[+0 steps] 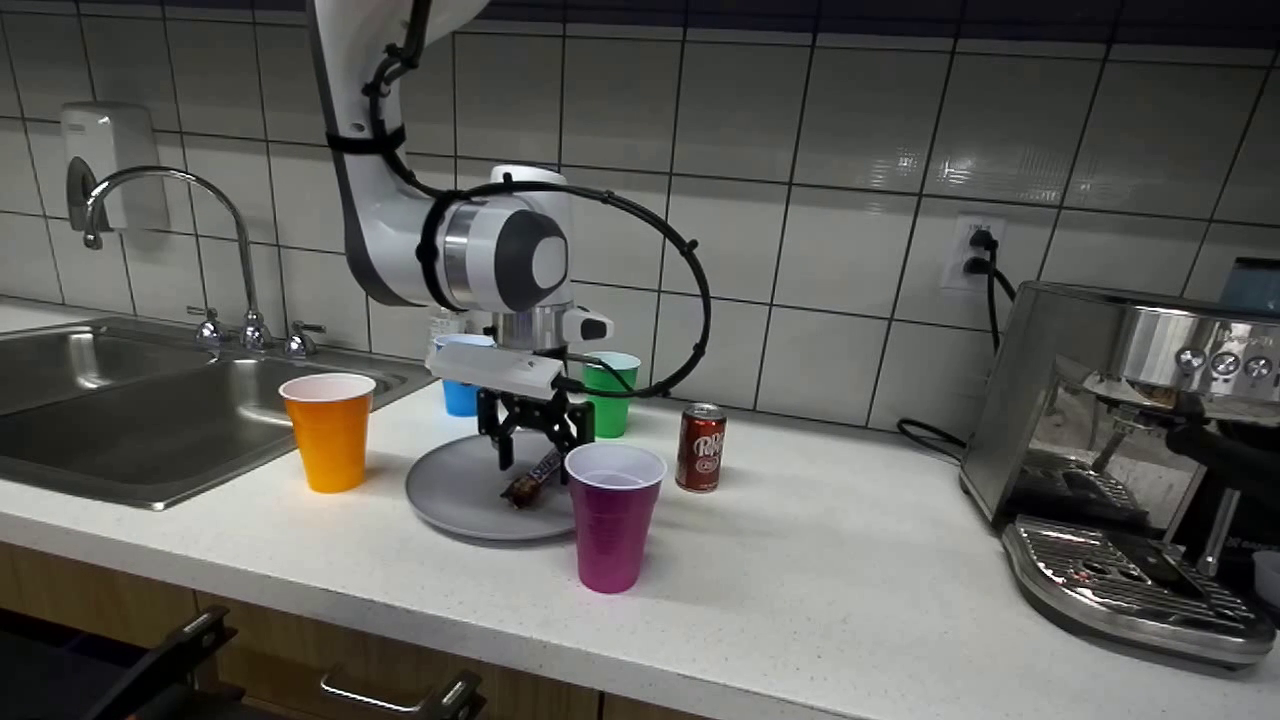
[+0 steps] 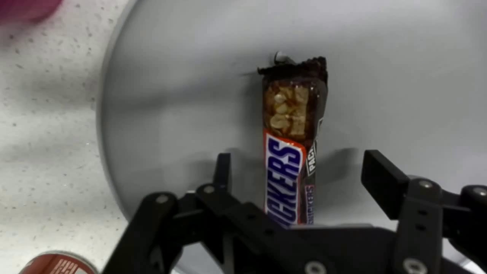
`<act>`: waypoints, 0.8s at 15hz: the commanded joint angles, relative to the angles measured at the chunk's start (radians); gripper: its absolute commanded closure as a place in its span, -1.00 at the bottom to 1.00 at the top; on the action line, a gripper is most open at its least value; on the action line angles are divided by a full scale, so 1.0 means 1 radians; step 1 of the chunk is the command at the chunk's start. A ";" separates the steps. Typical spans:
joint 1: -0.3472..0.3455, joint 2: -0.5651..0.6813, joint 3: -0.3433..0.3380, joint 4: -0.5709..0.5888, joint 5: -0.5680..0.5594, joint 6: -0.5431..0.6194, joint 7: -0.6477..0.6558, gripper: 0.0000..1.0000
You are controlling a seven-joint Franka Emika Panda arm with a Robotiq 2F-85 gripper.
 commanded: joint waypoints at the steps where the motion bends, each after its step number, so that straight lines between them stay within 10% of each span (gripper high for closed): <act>1: 0.006 0.031 -0.009 0.038 0.016 -0.007 -0.018 -0.16; 8: 0.008 0.009 -0.020 0.037 0.009 -0.017 -0.017 0.94; 12: 0.012 -0.028 -0.039 0.019 0.000 -0.031 -0.015 0.92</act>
